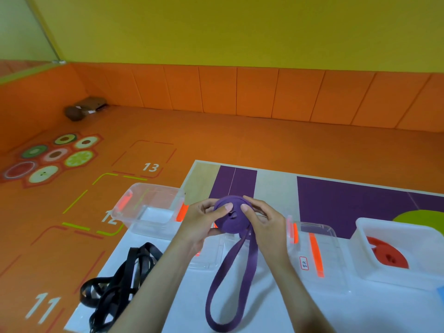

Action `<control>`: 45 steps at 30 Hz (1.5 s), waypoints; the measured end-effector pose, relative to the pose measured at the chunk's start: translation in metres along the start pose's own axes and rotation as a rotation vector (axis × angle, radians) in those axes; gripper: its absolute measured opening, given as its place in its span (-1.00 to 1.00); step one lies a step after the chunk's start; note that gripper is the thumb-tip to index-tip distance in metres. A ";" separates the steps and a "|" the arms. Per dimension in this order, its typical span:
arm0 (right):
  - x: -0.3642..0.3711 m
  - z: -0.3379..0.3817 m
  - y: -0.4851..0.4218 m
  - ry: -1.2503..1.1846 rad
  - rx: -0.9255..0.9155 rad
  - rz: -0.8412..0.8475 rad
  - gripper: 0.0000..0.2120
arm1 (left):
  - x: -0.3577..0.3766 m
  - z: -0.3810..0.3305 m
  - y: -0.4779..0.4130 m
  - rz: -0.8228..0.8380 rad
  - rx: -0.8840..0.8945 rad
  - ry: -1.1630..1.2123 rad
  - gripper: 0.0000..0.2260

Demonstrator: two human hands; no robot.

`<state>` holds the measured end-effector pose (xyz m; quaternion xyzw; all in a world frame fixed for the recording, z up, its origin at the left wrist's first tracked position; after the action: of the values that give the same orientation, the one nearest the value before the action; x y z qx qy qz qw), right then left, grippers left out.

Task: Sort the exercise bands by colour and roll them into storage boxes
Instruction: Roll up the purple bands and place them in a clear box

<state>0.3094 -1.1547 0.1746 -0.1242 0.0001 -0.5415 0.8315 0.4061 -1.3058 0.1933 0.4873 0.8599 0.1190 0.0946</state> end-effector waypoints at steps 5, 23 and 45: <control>-0.009 0.007 -0.007 -0.003 0.014 0.221 -0.82 | -0.009 -0.014 0.002 0.131 0.007 -0.262 -0.78; -0.013 0.029 0.005 0.166 0.010 0.371 -0.76 | -0.020 -0.022 0.023 0.154 0.111 -0.350 -0.79; -0.014 0.045 0.016 0.016 0.135 0.454 -0.75 | -0.009 -0.041 0.030 0.303 0.095 -0.630 -0.72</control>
<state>0.3239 -1.1263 0.2126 -0.0608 -0.0017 -0.3402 0.9384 0.4239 -1.3026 0.2415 0.6261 0.7108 -0.0645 0.3140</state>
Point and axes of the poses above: each hand's wrist, its own y-axis away from the middle knuckle, its own x-axis out of the palm, z = x × y, the point moved 5 cm from there along -y, towards the middle knuckle, and after that the axes turned 10 degrees about -y, right-handed, at the moved point
